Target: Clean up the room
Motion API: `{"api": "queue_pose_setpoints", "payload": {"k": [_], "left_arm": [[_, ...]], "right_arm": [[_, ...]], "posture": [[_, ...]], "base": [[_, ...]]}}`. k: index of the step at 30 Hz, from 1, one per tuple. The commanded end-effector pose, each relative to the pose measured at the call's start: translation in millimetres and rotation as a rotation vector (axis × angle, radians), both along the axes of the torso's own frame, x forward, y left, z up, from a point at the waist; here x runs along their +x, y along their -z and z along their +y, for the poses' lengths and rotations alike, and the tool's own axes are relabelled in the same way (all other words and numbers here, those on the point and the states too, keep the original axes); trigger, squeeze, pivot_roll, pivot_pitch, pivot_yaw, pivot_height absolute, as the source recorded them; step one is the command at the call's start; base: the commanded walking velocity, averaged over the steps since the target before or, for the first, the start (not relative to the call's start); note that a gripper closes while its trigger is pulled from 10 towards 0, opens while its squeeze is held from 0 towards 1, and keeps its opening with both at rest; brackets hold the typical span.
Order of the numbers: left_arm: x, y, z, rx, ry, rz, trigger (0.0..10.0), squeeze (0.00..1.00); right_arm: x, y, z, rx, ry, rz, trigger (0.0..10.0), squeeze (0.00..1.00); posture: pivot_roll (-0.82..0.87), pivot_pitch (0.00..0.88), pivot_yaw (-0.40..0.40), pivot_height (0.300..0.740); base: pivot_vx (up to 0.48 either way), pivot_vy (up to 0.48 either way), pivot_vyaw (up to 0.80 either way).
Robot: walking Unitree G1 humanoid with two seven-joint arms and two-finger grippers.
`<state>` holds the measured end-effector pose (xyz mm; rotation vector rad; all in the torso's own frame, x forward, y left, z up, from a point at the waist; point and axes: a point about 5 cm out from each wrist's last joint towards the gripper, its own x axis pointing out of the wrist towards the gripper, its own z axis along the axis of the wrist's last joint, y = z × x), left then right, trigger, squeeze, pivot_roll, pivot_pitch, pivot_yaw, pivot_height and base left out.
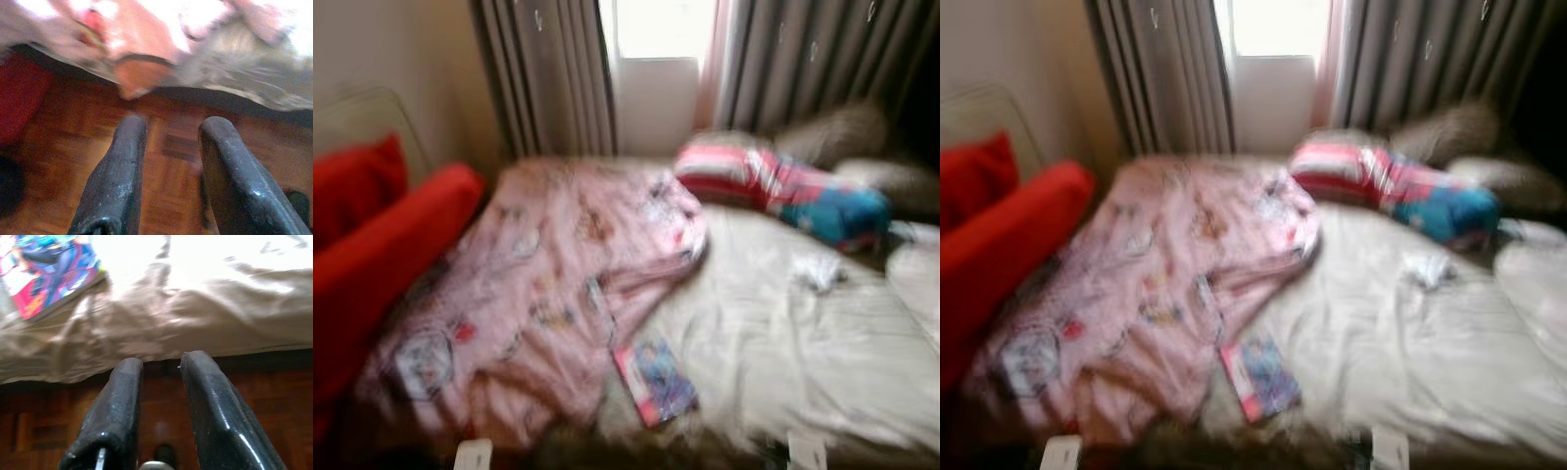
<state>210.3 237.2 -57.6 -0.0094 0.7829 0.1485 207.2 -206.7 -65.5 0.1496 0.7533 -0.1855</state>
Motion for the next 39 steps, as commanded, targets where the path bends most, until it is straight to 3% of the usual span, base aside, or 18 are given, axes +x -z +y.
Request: {"api": "queue_pose_setpoints", "payload": {"k": [1,6,31,39], "left_arm": [[-3.0,3.1,-3.9,-0.003,0.012,0.020,10.0,0.00],[-3.5,3.4,-4.0,-0.003,0.013,0.021,10.0,0.00],[-4.8,4.1,-5.1,-0.016,0.015,0.017,10.0,0.00],[-4.1,3.8,-5.1,-0.019,0.013,0.015,10.0,0.00]], "right_arm": [[-5.7,2.0,-6.5,-0.013,0.011,0.015,10.0,0.00],[-6.0,2.0,-6.3,-0.012,0.007,0.012,10.0,0.00],[-7.1,2.5,-6.0,-0.014,-0.018,0.013,10.0,0.00],[-5.9,1.9,-5.7,-0.017,-0.035,0.013,10.0,0.00]], "posture": [[-0.07,0.000,0.058,0.740],[-0.07,0.000,0.056,0.740],[-0.07,0.000,0.051,0.740],[-0.07,0.000,0.049,0.740]], "base": [[0.000,0.480,0.00],[0.000,0.480,0.00],[0.000,0.000,0.00],[0.289,0.000,0.30]]}}
